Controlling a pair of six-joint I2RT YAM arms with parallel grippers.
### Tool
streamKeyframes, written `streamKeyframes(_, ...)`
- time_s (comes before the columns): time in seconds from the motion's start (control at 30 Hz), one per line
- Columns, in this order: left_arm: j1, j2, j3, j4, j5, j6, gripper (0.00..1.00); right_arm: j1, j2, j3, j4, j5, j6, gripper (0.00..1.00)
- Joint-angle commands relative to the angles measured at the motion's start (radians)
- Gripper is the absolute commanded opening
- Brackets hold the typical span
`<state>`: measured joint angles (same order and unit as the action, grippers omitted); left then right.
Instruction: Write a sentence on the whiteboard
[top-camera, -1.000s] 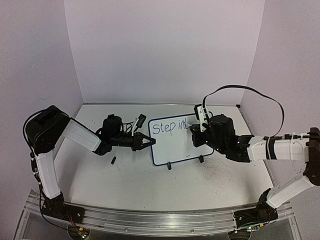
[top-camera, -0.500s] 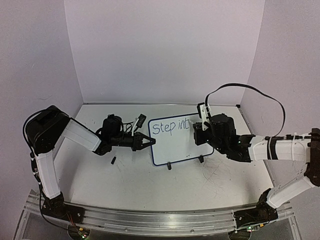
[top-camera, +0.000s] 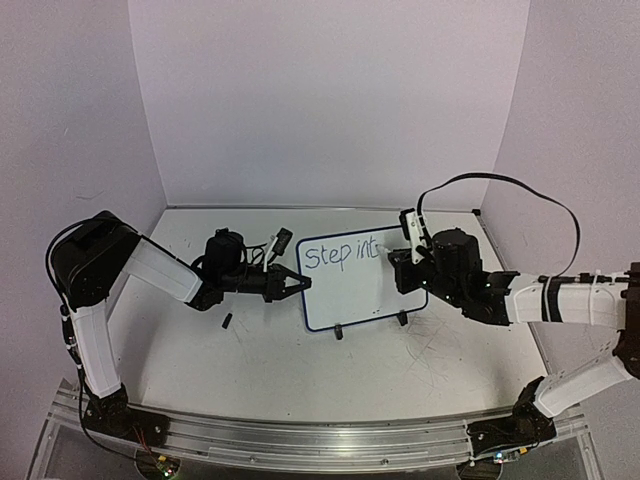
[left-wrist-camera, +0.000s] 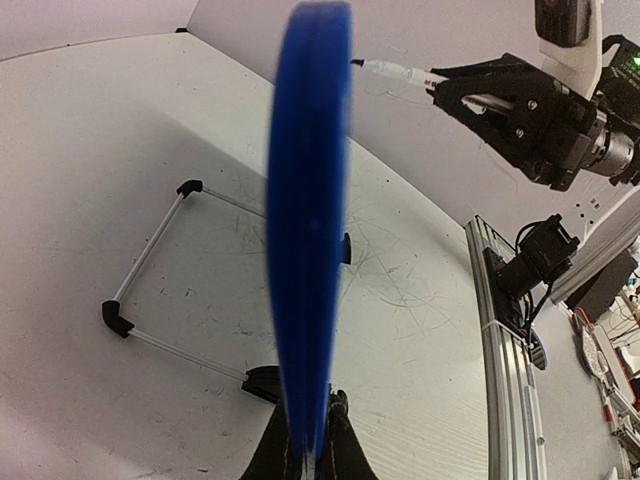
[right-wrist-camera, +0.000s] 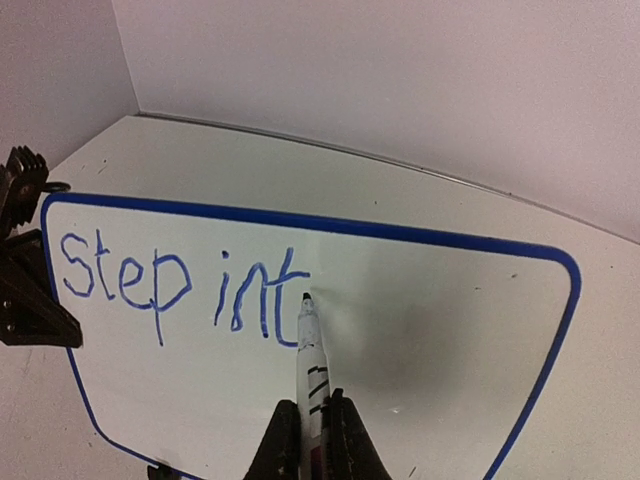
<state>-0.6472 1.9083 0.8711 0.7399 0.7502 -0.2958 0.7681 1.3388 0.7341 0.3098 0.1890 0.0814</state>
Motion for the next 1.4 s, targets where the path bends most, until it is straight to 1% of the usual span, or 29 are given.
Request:
streamKeyframes(0.0, 0.011, -0.011, -0.002, -0.114, -0.066, 0.036, 0.00, 0.001, 0.007, 0.027, 0.011, -0.020, -0.008, 0.00)
streamKeyframes(0.27, 0.010, -0.002, 0.005, -0.116, -0.061, 0.038, 0.00, 0.001, -0.012, 0.012, 0.021, 0.074, 0.004, 0.00)
streamKeyframes(0.5, 0.011, -0.004, 0.006, -0.118, -0.060, 0.040, 0.00, 0.000, 0.002, 0.022, 0.029, 0.097, 0.008, 0.00)
streamKeyframes(0.97, 0.011, -0.001, 0.012, -0.121, -0.058, 0.041, 0.00, 0.001, 0.021, 0.031, 0.044, 0.097, 0.005, 0.00)
streamKeyframes(1.37, 0.011, 0.001, 0.012, -0.122, -0.058, 0.041, 0.00, 0.002, 0.025, 0.013, 0.020, 0.062, 0.021, 0.00)
